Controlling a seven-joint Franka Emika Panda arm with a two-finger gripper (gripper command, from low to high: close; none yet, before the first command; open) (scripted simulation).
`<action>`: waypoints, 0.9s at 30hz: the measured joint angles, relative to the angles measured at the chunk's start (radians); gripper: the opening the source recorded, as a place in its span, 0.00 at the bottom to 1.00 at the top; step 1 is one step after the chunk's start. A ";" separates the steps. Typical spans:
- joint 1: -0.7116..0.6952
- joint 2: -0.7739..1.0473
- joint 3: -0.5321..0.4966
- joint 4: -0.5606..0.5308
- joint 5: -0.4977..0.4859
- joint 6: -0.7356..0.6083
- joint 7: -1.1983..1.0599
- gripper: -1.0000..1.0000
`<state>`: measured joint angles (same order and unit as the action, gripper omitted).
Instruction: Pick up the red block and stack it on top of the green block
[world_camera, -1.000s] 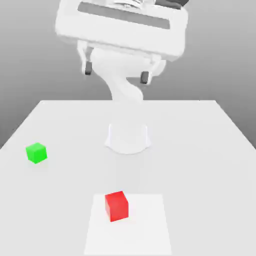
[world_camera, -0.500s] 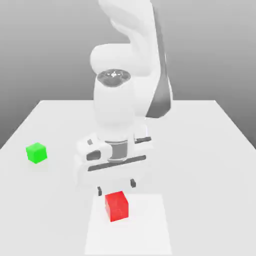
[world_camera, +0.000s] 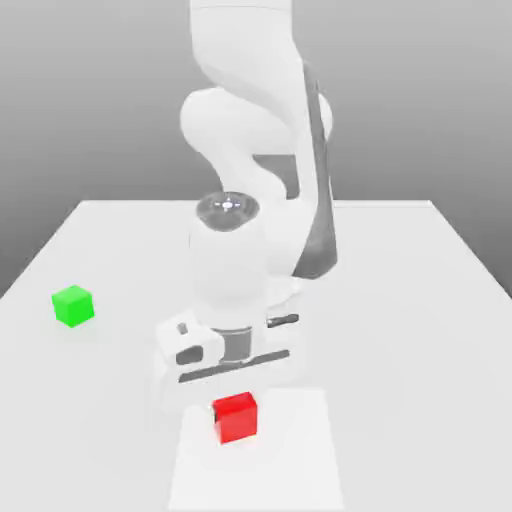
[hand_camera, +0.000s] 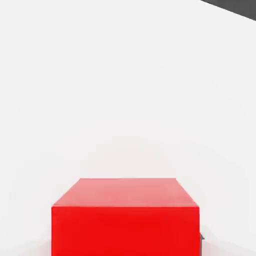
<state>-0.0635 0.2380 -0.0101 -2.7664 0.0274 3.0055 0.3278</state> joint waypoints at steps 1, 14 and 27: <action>-0.002 -0.014 0.002 -0.001 0.002 -0.011 -0.001 0.00; -0.006 -0.245 -0.005 -0.037 -0.033 -0.210 0.062 0.00; -0.249 -0.300 -0.136 -0.061 -0.120 -0.247 0.676 0.00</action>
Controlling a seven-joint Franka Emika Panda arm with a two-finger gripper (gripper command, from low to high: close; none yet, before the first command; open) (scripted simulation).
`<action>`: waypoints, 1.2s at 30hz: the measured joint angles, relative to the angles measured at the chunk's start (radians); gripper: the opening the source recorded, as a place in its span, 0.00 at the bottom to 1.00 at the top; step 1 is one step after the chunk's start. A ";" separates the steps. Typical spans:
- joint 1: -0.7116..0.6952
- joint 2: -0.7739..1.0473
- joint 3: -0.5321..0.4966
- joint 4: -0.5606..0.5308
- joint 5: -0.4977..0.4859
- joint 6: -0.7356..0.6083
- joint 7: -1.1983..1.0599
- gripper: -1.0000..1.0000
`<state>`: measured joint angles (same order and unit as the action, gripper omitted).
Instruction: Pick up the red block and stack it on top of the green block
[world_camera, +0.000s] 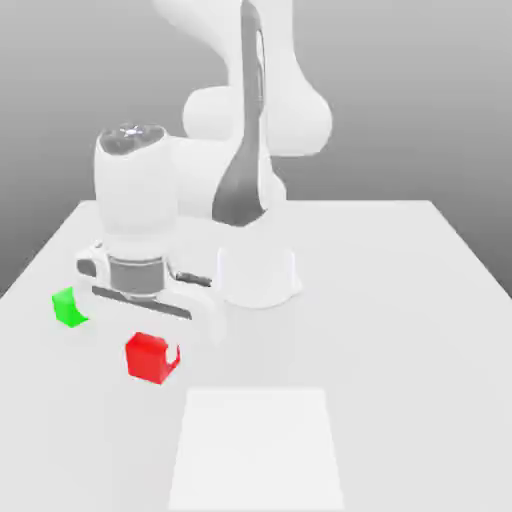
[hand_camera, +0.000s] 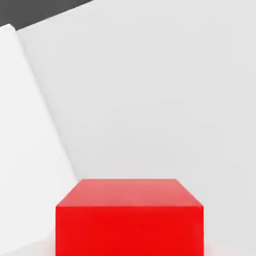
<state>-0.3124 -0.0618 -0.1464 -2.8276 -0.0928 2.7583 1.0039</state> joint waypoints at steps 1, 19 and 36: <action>-0.019 -0.004 -0.007 -0.002 -0.005 -0.003 0.047 0.00; -0.356 -0.089 -0.127 -0.034 -0.072 -0.050 0.881 0.00; -0.663 -0.109 -0.208 -0.060 -0.055 -0.033 1.544 0.00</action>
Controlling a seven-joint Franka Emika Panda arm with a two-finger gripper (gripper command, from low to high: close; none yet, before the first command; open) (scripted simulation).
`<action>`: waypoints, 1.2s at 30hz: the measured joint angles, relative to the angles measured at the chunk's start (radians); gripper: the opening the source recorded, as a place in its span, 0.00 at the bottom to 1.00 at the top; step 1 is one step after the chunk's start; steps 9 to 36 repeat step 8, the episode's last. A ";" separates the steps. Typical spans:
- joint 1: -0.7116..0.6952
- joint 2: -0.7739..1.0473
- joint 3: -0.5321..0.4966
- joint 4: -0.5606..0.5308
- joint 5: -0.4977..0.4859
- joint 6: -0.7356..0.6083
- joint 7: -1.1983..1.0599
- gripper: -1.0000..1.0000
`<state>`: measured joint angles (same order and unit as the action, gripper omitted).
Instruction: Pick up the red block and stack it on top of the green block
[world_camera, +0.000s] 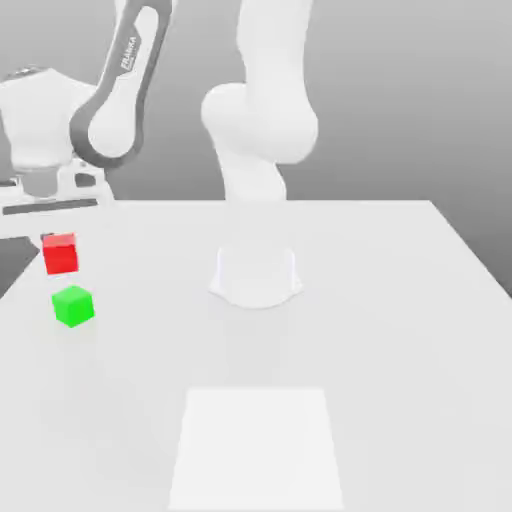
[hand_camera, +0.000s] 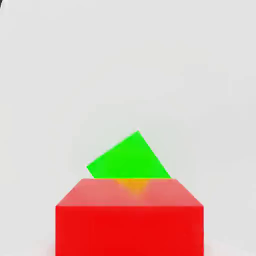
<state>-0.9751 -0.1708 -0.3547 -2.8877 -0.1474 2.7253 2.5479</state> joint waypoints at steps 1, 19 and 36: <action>0.006 0.033 -0.004 0.001 0.019 0.032 -0.008 0.00; 0.037 0.207 0.019 0.007 0.206 0.192 -0.134 1.00; 0.037 0.207 0.019 0.007 0.206 0.192 -0.134 1.00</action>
